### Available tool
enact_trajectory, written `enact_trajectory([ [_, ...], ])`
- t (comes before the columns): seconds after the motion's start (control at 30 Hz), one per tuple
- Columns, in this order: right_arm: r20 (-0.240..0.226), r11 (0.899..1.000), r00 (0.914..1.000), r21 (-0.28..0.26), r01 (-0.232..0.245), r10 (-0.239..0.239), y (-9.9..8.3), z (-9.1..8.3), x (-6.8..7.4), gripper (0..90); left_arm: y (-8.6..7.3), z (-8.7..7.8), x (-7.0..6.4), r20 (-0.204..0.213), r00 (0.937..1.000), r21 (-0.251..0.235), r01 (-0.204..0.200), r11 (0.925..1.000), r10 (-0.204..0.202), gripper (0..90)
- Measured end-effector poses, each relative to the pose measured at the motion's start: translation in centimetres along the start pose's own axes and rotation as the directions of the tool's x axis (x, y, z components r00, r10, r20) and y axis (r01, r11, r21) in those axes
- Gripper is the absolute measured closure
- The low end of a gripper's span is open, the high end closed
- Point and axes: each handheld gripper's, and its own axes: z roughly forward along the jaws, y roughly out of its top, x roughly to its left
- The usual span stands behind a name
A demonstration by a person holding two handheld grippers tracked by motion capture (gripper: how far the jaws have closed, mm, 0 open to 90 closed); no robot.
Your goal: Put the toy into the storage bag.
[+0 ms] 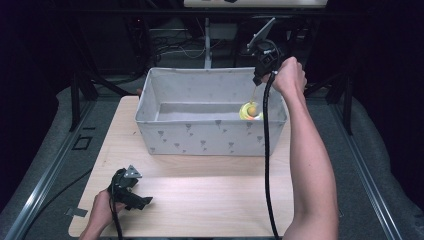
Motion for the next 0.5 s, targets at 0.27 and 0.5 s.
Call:
enact_trajectory([
  [0.27, -0.022, 1.0, 0.9997, 0.016, -0.014, 0.014, -0.8, 2.3, -0.6, 88.2, 0.0, 0.0, 0.0, -0.003, 1.0, -0.002, 0.008, 1.0, -0.008, 0.1],
  [0.5, -0.033, 0.999, 0.9993, 0.034, -0.016, 0.017, -1.3, 3.8, -1.1, 88.1, -0.1, -0.1, 0.1, -0.004, 0.9999, -0.005, 0.013, 0.9999, -0.013, 0.1],
])
